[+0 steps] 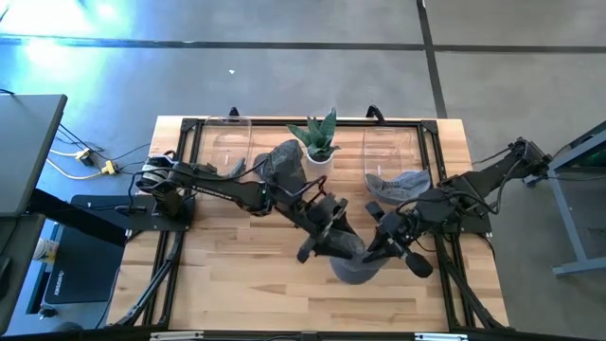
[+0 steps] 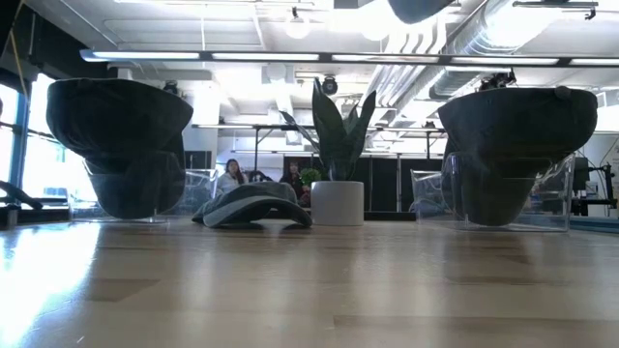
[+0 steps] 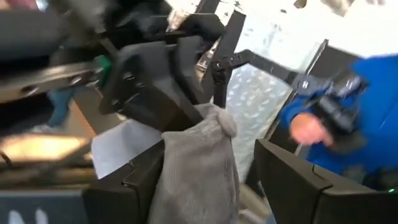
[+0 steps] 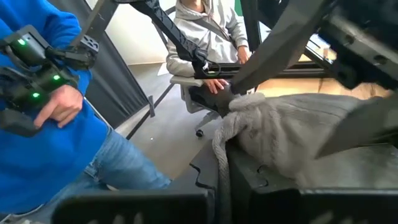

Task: Pick & Place hat
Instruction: Put the gray cap into the right bin

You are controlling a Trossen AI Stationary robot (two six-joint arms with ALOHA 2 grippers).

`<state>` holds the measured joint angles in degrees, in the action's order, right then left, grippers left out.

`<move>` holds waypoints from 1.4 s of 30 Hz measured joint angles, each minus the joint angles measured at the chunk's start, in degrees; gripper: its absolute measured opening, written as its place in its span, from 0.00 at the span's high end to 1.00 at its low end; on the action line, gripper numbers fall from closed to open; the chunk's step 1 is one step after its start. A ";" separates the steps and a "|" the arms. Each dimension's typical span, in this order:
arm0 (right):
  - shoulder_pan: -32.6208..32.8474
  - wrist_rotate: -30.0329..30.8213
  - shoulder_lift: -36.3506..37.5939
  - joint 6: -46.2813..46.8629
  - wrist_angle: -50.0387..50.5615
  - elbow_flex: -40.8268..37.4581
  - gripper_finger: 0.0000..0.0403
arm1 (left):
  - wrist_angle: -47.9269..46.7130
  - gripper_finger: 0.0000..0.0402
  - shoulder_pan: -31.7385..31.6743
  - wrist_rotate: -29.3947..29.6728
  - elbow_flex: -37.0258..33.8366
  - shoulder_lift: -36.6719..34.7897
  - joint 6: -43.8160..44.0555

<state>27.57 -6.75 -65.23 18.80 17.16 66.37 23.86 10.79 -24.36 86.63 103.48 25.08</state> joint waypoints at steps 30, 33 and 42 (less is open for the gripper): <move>-0.17 -4.93 3.79 3.00 0.64 0.00 0.99 | -0.90 0.78 -4.42 -17.31 -0.02 -2.08 8.20; -0.17 -4.83 3.20 1.77 0.70 0.00 0.99 | 0.23 0.70 -5.60 -15.16 -0.02 -2.10 8.33; -1.02 -0.40 2.68 0.27 0.97 -0.02 0.99 | 6.88 0.38 -3.01 -8.41 0.07 2.68 8.26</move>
<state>26.55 -7.16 -62.55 19.07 18.13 66.35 30.74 7.78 -32.78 86.70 106.16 33.34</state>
